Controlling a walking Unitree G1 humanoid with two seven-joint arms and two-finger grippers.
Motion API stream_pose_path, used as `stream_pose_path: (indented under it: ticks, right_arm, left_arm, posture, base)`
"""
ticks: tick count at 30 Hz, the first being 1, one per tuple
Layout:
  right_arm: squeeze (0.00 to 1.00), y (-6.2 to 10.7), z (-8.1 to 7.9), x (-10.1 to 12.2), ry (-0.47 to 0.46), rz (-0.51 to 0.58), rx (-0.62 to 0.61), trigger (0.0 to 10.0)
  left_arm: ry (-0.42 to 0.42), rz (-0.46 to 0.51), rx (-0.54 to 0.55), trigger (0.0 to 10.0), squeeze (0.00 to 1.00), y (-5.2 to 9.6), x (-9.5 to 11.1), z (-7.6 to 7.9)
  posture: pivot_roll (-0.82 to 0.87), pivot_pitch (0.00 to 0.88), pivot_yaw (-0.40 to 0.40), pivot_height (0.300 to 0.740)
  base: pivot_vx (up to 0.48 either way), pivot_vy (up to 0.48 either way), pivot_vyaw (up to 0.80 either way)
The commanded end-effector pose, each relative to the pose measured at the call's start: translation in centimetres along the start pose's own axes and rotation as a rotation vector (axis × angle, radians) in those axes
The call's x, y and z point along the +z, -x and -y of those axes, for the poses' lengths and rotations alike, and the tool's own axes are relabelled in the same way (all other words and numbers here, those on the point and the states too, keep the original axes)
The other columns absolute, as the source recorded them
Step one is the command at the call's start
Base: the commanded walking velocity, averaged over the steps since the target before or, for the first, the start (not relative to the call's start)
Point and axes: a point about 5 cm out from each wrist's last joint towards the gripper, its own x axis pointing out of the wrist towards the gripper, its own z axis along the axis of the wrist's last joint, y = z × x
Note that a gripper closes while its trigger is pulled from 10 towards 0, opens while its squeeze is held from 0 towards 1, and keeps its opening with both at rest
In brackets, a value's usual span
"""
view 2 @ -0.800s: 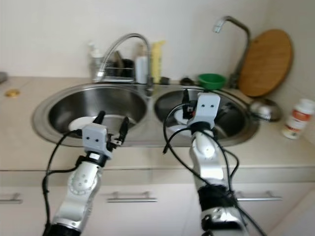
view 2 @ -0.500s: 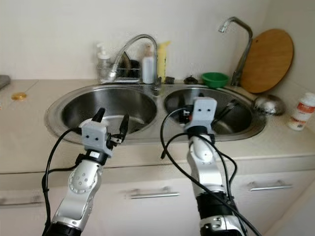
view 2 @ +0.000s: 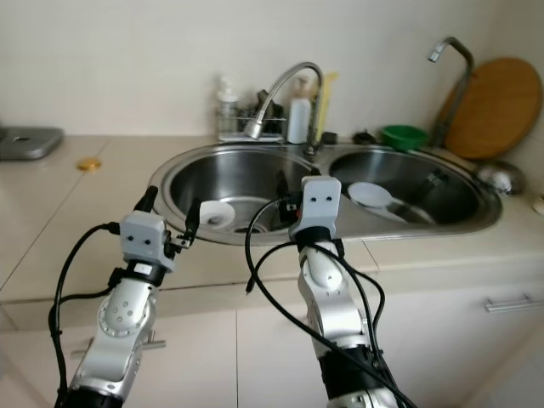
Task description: Kitchen organization
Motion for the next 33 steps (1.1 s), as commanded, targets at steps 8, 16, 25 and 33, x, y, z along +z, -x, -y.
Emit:
stream_pose_path:
  ticks: [8, 16, 25, 33]
  right_arm:
    - [0.00, 0.40, 1.53, 0.51, 0.027, 0.017, -0.040, 10.0]
    - [0.00, 0.58, 1.60, 0.63, 0.030, 0.023, -0.050, 10.0]
    - [0.00, 0.68, 1.68, 0.65, 0.028, 0.023, -0.064, 10.0]
    - [0.00, 0.83, 1.80, 0.38, 0.057, 0.007, -0.076, 10.0]
  left_arm:
    - [0.008, 0.025, -0.045, 10.0, 0.00, -0.35, 0.46, 1.45]
    - [0.016, 0.035, -0.041, 10.0, 0.00, -0.20, 0.54, 1.55]
    - [0.017, 0.031, -0.040, 10.0, 0.00, -0.12, 0.43, 1.54]
    - [0.012, 0.008, -0.053, 10.0, 0.00, -0.16, 0.13, 1.82]
  posture:
    - [0.08, 0.000, -0.054, 0.740]
    - [0.08, 0.000, -0.056, 0.740]
    - [0.07, 0.000, -0.056, 0.740]
    - [0.07, 0.000, -0.054, 0.740]
  base:
    - [0.000, -0.322, -0.80]
    - [0.000, -0.146, -0.80]
    - [0.000, 0.000, -0.80]
    - [0.000, -0.058, -0.80]
